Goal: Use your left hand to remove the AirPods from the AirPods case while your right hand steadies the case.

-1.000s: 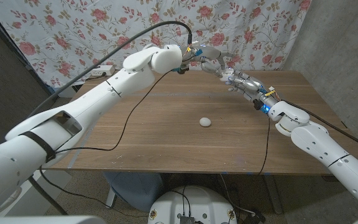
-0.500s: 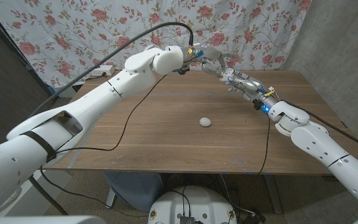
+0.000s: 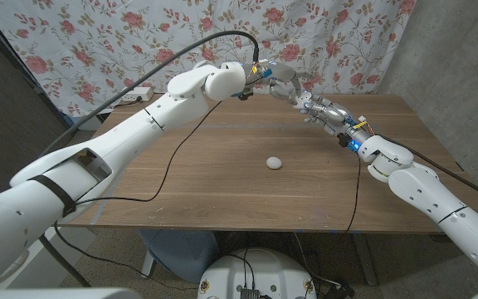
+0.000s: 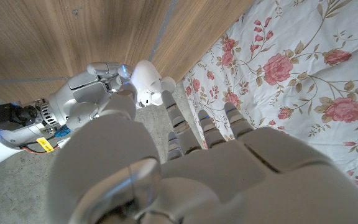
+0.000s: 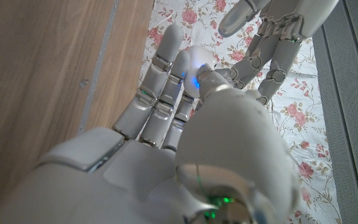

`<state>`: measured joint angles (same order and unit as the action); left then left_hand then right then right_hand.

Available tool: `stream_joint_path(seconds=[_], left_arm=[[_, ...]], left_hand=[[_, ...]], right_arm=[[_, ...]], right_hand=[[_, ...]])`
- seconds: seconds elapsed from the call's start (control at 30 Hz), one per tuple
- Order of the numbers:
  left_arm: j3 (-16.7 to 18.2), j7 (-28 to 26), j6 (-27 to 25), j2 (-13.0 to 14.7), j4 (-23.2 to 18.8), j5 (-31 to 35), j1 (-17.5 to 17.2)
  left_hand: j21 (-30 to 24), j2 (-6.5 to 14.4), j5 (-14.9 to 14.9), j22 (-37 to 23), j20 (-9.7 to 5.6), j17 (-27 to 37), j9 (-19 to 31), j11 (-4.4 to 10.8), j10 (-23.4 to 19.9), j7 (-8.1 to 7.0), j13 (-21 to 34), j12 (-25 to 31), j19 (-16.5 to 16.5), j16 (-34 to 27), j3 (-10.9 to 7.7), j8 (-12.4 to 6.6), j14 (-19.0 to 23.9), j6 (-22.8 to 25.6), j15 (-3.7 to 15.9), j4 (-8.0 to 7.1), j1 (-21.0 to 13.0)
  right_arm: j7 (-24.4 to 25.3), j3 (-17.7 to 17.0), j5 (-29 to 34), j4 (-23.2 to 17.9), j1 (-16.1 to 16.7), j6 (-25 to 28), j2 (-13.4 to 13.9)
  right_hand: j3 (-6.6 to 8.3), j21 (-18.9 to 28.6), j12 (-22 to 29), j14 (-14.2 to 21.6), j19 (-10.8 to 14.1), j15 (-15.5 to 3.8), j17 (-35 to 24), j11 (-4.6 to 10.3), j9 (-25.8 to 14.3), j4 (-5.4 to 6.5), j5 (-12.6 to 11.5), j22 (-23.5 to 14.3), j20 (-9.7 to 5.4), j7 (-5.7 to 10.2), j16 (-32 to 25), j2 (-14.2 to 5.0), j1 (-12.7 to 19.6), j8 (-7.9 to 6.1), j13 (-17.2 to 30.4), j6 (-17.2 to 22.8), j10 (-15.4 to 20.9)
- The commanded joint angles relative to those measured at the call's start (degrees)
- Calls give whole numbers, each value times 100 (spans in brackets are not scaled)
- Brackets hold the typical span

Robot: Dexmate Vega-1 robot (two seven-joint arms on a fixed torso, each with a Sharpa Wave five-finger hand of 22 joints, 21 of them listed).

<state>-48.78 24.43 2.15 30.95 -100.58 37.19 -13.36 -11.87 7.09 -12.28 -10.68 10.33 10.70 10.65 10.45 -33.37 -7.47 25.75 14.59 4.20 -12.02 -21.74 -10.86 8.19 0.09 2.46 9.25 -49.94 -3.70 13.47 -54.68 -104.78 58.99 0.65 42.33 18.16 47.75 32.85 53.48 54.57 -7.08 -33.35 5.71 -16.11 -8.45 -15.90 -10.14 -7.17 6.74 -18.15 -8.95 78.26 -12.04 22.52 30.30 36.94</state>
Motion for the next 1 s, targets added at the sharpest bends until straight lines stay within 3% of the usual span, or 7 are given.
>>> stream_joint_path(seconds=[0.03,0.37,0.47,0.7,0.77,0.83,1.0], left_arm=[[-29,-21,3,-10,-10,75,-15],[-25,-18,-22,19,-84,139,-58],[-10,-25,-56,16,-114,153,-86],[50,-337,177,45,-88,146,-180],[-53,-261,13,69,-236,543,-147],[41,-326,164,37,-122,249,-195],[22,-300,109,36,-187,377,-211]], left_hand=[[-24,56,-27,-8,15,11,4,-19,-77,22,23,-20,33,-34,-52,-60,29,-4,13,-24,-38],[-35,87,-33,-9,20,15,5,-36,-174,34,34,5,63,-66,-65,-61,116,8,65,-40,-28],[-36,75,-36,-9,13,12,5,92,-176,25,40,-4,65,-64,-72,-63,139,19,71,-36,-20],[-36,91,-40,-9,5,18,5,125,-238,13,51,5,68,-72,-89,-100,187,130,88,-66,28],[-54,104,-47,-9,-17,21,6,116,-331,-5,55,33,117,-94,-109,-135,265,242,138,-74,47],[-59,96,-51,-9,-28,21,5,126,-429,-25,59,62,134,-100,-114,-146,306,297,170,-85,80],[-66,120,-59,-9,-21,25,5,123,-432,-16,63,52,158,-101,-137,-147,330,329,172,-98,99]], right_arm=[[-31,-8,1,-32,27,-18,20],[-29,-18,-1,-80,68,-24,42],[-37,-17,-6,-88,76,-27,44],[-58,-14,-2,-122,104,-44,56],[-57,-19,-1,-133,116,-52,60],[-63,-23,0,-141,125,-58,66],[-56,-32,-3,-167,148,-60,78]], right_hand=[[9,60,1181,121,-243,-590,-10,29,-12,-8,-30,-13,-463,-24,36,-57,-9,-5,685,17,110],[11,89,1186,127,-259,-590,-23,30,-15,-11,-37,-11,-463,-19,52,-54,-11,-2,692,17,102],[10,99,1190,132,-264,-594,-30,23,-16,-15,-38,-11,-463,-21,54,-47,-9,-1,694,17,106],[13,121,1186,136,-275,-588,-40,40,-18,-13,-43,-10,-462,-26,66,-53,-11,-1,681,22,110],[13,129,1184,137,-279,-586,-43,33,-18,-12,-44,-10,-462,-23,71,-52,-14,0,679,20,104],[11,133,1187,136,-282,-585,-46,31,-19,-12,-44,-10,-462,-27,74,-48,-17,-1,684,23,103],[14,149,1192,139,-288,-588,-53,22,-20,-13,-48,-9,-461,-28,81,-51,-16,-2,689,27,103]])
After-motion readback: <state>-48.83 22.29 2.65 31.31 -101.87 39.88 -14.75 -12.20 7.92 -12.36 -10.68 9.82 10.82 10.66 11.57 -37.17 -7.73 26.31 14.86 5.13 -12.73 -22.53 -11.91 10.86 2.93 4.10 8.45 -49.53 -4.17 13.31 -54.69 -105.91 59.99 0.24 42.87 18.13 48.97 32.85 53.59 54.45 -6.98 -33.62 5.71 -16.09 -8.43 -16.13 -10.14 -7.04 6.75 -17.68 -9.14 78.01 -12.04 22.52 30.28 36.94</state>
